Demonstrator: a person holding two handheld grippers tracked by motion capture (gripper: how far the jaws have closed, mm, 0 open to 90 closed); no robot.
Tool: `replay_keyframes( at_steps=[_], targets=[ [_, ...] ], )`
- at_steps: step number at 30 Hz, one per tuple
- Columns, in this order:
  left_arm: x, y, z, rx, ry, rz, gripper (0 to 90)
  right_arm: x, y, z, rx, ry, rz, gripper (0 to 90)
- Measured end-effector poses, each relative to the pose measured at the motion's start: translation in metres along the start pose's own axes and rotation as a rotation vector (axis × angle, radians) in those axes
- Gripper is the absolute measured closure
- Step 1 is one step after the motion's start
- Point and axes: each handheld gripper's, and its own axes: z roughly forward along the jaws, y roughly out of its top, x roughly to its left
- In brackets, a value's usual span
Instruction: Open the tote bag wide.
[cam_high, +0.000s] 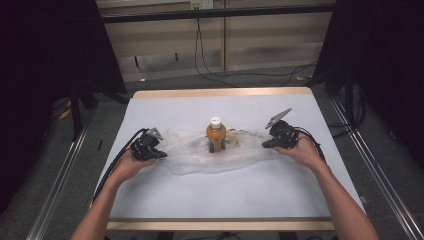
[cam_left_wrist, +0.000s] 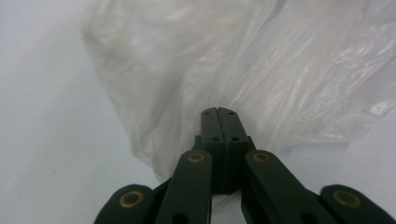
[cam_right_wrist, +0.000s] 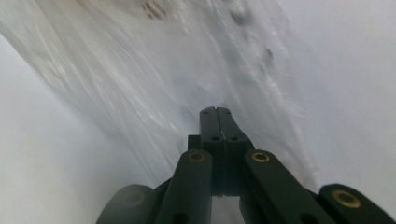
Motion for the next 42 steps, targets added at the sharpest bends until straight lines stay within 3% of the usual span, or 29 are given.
replay_keyframes(
  at_steps=[1,2,3,7,11,14,16,19,24,27,29,31,32,33,36,38,42],
  targets=[
    [-0.002,0.0,0.0,-0.029,-0.01,-0.009,90.0,-0.001,0.0,-0.002,-0.029,0.019,-0.003,90.0],
    [-0.003,0.0,-0.002,-0.035,-0.017,0.011,90.0,-0.001,0.001,-0.004,-0.048,0.03,0.007,90.0],
    [-0.007,0.0,-0.003,-0.066,-0.019,-0.015,90.0,-0.001,0.001,-0.005,-0.076,0.046,0.007,90.0],
    [-0.014,0.005,-0.012,-0.107,-0.017,0.017,90.0,0.003,0.007,-0.013,-0.132,0.076,0.001,90.0],
    [-0.026,0.011,-0.025,-0.18,-0.028,0.034,90.0,0.013,0.017,-0.019,-0.171,0.101,-0.013,90.0],
    [-0.037,0.019,-0.033,-0.219,-0.038,0.074,90.0,0.017,0.027,-0.024,-0.21,0.128,-0.027,90.0],
    [-0.044,0.027,-0.035,-0.265,-0.069,0.083,90.0,0.018,0.036,-0.026,-0.224,0.126,-0.034,90.0],
    [-0.053,0.041,-0.029,-0.288,-0.099,0.081,90.0,0.022,0.053,-0.026,-0.232,0.138,-0.051,90.0],
    [-0.064,0.066,0.001,-0.289,-0.156,0.047,90.0,0.032,0.084,-0.013,-0.205,0.156,-0.094,90.0],
    [-0.066,0.074,0.022,-0.25,-0.143,0.018,90.0,0.032,0.097,0.004,-0.177,0.184,-0.089,90.0],
    [-0.067,0.076,0.034,-0.214,-0.153,0.024,90.0,0.031,0.101,0.018,-0.139,0.185,-0.085,90.0],
    [-0.071,0.076,0.04,-0.18,-0.153,0.03,90.0,0.03,0.103,0.034,-0.1,0.185,-0.082,90.0],
    [-0.071,0.075,0.043,-0.183,-0.162,0.037,90.0,0.029,0.103,0.041,-0.082,0.188,-0.074,90.0],
    [-0.074,0.074,0.046,-0.207,-0.18,0.015,90.0,0.027,0.103,0.048,-0.067,0.195,-0.06,90.0],
    [-0.075,0.069,0.054,-0.195,-0.216,0.03,90.0,0.02,0.105,0.065,-0.043,0.189,-0.037,90.0],
    [-0.077,0.069,0.057,-0.165,-0.192,0.048,90.0,0.013,0.108,0.074,-0.029,0.184,-0.017,90.0],
    [-0.085,0.065,0.06,-0.175,-0.214,0.059,90.0,0.006,0.114,0.088,0.01,0.164,0.017,90.0]
  ],
)
